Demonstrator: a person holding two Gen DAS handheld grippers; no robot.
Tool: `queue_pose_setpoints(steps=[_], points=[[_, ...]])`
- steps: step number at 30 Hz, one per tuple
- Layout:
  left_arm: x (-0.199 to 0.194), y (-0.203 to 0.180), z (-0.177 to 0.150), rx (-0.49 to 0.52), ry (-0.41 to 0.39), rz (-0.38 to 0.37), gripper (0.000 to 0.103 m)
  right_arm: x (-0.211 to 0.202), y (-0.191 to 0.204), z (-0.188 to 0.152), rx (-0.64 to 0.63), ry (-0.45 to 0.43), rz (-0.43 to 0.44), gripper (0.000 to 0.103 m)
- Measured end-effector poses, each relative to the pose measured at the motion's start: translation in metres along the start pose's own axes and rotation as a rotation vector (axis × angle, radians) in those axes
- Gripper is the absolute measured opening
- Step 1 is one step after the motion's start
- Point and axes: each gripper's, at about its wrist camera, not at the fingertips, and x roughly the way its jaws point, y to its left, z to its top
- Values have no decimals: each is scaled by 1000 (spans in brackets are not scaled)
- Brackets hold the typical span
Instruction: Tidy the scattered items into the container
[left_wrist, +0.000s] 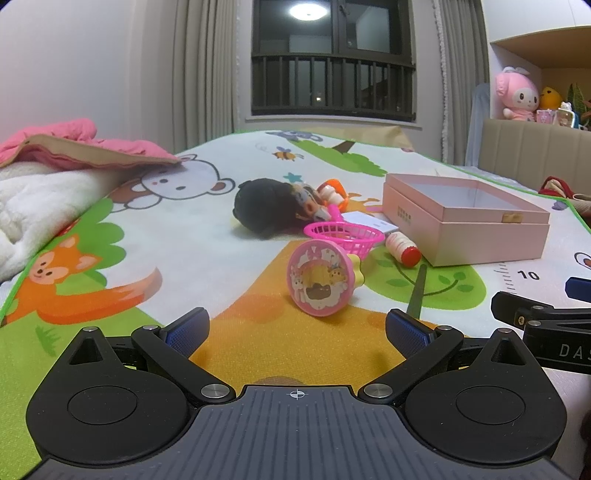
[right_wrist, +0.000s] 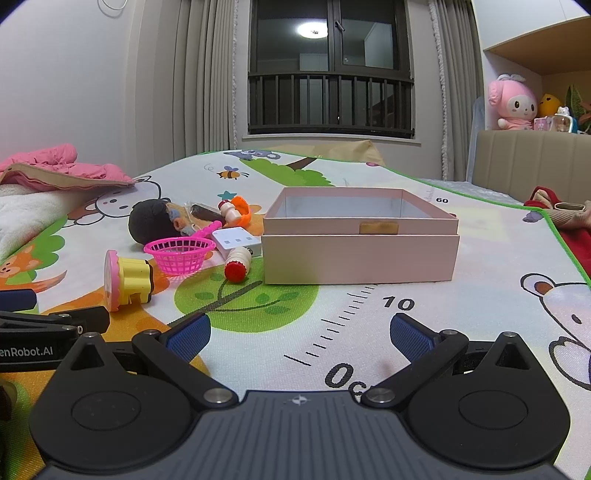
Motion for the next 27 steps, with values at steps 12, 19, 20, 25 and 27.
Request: queue_pose_setpoints(steps=[12, 19, 20, 25, 27], points=[[-1, -1, 0, 4, -2, -5, 103, 0, 0, 0, 0, -1, -1, 103], [-1, 0, 0, 5, -3, -6, 103, -1, 0, 0, 0, -2, -2, 103], [-1, -1, 0, 5, -2, -6, 103, -1, 0, 0, 0, -2, -2, 103], [-1, -1, 0, 5, -3, -5, 103, -1, 0, 0, 0, -3, -2, 103], [-1, -1, 0, 6, -3, -5, 103, -2, 0, 0, 0, -4, -3, 103]])
